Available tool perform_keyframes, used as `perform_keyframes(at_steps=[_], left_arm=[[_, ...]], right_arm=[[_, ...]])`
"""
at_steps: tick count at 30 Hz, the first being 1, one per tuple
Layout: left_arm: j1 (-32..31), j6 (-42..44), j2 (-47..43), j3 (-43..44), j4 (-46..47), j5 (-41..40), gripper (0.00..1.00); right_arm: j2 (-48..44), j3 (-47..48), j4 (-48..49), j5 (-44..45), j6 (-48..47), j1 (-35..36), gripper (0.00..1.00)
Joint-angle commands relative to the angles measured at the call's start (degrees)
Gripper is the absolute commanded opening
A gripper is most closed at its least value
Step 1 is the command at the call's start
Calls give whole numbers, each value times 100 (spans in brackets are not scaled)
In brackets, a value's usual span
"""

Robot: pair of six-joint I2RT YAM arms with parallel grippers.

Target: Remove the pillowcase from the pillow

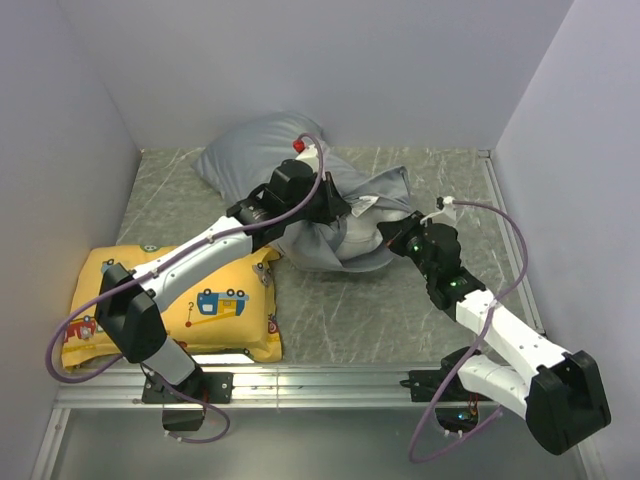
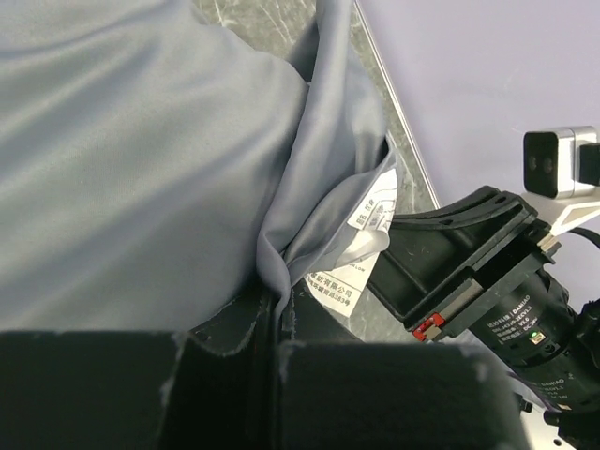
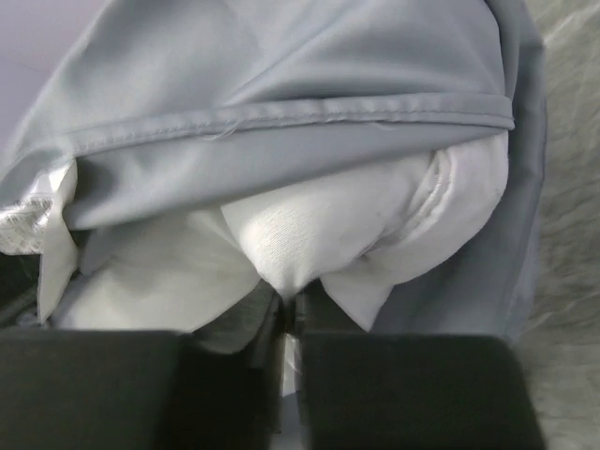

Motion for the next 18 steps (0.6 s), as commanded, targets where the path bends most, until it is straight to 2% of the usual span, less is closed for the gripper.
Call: perform_keyframes(at_steps=[1, 7, 13, 16, 18], left_arm=[[338, 152, -367, 39, 204, -311, 2], [1172, -67, -385, 118, 283, -277, 4], [1964, -77, -209, 267, 82, -520, 4], [2254, -207, -313, 101, -270, -1179, 4], [2596, -531, -585, -460, -114, -1138, 5]], right_arm=[[-80, 230, 69, 495, -213, -125, 0], [-879, 318, -608, 943, -591, -344, 0], [-1434, 389, -1153, 891, -750, -854, 0], [-1461, 537, -1399, 891, -812, -1223, 0], [-1373, 591, -1417, 716, -786, -1504, 0]])
